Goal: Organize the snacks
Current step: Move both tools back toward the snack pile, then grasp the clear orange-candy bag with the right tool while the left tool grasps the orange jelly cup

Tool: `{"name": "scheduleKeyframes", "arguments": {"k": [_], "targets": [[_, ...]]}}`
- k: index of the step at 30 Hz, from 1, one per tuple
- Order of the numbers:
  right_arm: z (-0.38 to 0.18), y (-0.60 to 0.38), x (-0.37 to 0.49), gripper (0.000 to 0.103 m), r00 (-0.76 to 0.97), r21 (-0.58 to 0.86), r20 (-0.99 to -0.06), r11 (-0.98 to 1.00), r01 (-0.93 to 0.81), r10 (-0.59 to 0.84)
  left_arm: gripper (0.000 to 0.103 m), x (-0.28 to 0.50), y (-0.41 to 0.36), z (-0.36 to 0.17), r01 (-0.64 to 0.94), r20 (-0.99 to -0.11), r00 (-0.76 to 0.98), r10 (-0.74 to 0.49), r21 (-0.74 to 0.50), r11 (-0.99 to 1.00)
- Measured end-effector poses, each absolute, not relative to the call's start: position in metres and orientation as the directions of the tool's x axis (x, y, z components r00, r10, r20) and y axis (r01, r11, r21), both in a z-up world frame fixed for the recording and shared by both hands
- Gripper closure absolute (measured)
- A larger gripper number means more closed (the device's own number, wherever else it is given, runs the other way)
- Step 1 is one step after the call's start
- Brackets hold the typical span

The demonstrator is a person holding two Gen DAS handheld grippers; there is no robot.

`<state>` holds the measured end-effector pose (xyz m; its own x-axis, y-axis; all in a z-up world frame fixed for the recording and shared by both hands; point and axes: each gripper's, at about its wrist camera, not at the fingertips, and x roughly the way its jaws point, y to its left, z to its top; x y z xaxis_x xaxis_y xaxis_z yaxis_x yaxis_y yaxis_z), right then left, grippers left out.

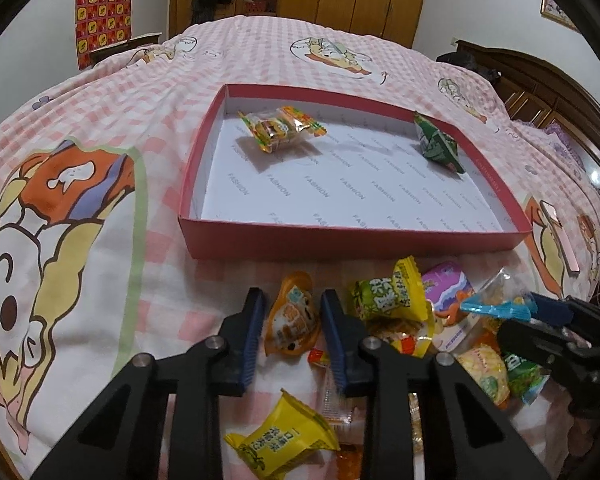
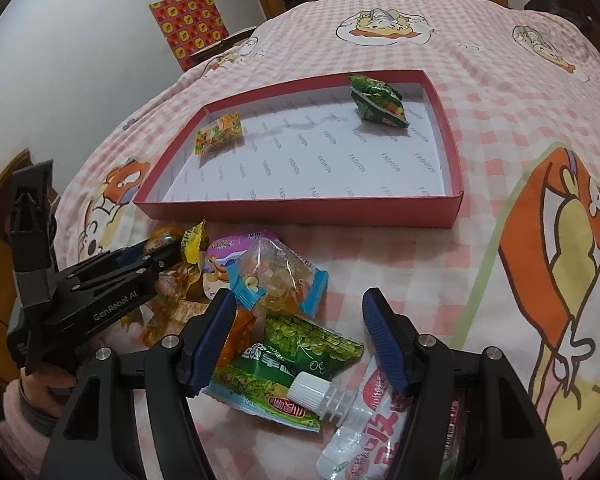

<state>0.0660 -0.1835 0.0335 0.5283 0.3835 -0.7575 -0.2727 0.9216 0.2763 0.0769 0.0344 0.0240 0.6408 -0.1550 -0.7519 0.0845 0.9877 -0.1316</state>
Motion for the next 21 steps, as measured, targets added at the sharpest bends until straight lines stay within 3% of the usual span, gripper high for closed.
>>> {"name": "scheduleKeyframes", "arguments": {"k": [14,18,21], "targets": [[0.03,-0.168,0.075,0.036,0.535,0.266,-0.752,0.919,-0.29,0.386,0.072,0.078,0.044,0.021,0.085,-0.745,0.635,-0.205,-0.196,0.977],[0.029,-0.164,0.074,0.047,0.547,0.253,-0.745,0.921,-0.298,0.381,0.072,0.079,0.044,0.02,0.082,-0.746,0.634,-0.206,-0.2,0.976],[0.029,-0.164,0.074,0.049,0.551,0.251,-0.742,0.92,-0.301,0.382,0.071,0.079,0.045,0.02,0.08,-0.747,0.633,-0.205,-0.2,0.977]]}}
